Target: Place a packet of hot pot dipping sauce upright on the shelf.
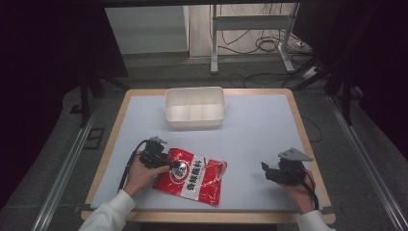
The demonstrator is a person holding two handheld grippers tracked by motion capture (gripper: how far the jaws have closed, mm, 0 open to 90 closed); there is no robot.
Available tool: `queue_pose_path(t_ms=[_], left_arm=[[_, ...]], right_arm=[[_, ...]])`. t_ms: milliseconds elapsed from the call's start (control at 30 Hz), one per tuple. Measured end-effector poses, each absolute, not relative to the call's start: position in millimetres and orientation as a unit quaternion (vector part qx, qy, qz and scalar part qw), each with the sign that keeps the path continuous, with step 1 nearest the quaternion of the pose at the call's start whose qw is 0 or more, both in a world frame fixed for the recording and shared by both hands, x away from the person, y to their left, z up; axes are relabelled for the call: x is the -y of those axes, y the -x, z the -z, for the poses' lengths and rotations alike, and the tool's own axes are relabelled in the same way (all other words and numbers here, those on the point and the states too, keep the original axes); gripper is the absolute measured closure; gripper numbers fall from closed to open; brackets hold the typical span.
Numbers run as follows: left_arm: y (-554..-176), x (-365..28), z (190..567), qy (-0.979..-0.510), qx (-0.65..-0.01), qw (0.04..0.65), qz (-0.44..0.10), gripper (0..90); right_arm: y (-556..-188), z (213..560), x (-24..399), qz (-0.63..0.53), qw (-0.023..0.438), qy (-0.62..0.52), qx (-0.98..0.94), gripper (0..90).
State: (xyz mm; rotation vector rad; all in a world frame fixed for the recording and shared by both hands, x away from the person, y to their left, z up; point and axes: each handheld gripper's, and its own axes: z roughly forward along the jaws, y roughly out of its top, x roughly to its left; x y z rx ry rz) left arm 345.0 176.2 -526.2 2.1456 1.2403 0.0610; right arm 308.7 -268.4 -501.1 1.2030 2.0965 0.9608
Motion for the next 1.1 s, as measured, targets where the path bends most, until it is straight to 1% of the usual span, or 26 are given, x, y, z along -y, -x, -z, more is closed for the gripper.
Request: queue_pose_path(t_ms=[133,333,367,433,533,700,800,833,867,900,933,967,1033,1100], left_arm=[[-343.5,-173.0,522.6,-0.817,-0.468,0.335,-0.027,35.7],[-344.1,-167.6,522.1,-0.821,-0.464,0.332,-0.033,37.7],[-344.6,-169.8,520.7,-0.820,-0.468,0.327,-0.042,37.5],[-346.0,-172.0,521.7,-0.817,-0.475,0.323,-0.040,35.7],[-347.4,-170.0,526.1,-0.823,-0.479,0.302,-0.046,28.0],[-346.5,-165.4,525.1,-0.827,-0.474,0.298,-0.049,28.0],[-344.7,-159.3,521.2,-0.832,-0.456,0.313,-0.047,32.0],[-344.7,-159.3,521.2,-0.832,-0.456,0.313,-0.047,34.6],[-344.1,-155.9,520.4,-0.833,-0.451,0.318,-0.040,34.6],[-344.4,-152.3,521.8,-0.834,-0.448,0.323,-0.021,38.9],[-344.3,-147.7,524.1,-0.837,-0.443,0.320,-0.017,39.8],[-342.8,-144.1,523.1,-0.842,-0.438,0.312,-0.035,40.9],[-343.1,-143.4,520.3,-0.843,-0.437,0.311,-0.037,40.4],[-343.9,-149.0,517.3,-0.838,-0.443,0.316,-0.047,37.7]], right_arm=[[-308.7,501.0,268.8,-0.356,0.269,-0.446,-0.776,19.6],[-308.8,500.8,269.3,-0.356,0.268,-0.446,-0.776,19.6],[-308.8,500.7,269.6,-0.357,0.268,-0.446,-0.776,19.6],[-309.1,500.9,270.3,-0.356,0.269,-0.446,-0.776,19.6],[-309.8,501.4,270.8,-0.354,0.271,-0.445,-0.777,19.6],[-309.5,501.6,270.2,-0.352,0.270,-0.446,-0.777,19.7],[-309.7,502.0,269.9,-0.350,0.271,-0.447,-0.777,19.7],[-309.7,502.0,269.9,-0.350,0.271,-0.447,-0.777,19.7],[-309.8,502.0,269.9,-0.350,0.271,-0.447,-0.778,19.7],[-309.9,502.2,269.8,-0.350,0.271,-0.447,-0.777,19.7],[-309.9,502.1,270.0,-0.349,0.271,-0.447,-0.778,19.7],[-309.8,501.9,270.2,-0.349,0.271,-0.447,-0.778,19.8],[-309.5,501.7,270.7,-0.349,0.272,-0.447,-0.777,19.8],[-309.6,501.7,271.3,-0.349,0.272,-0.448,-0.777,19.8]])
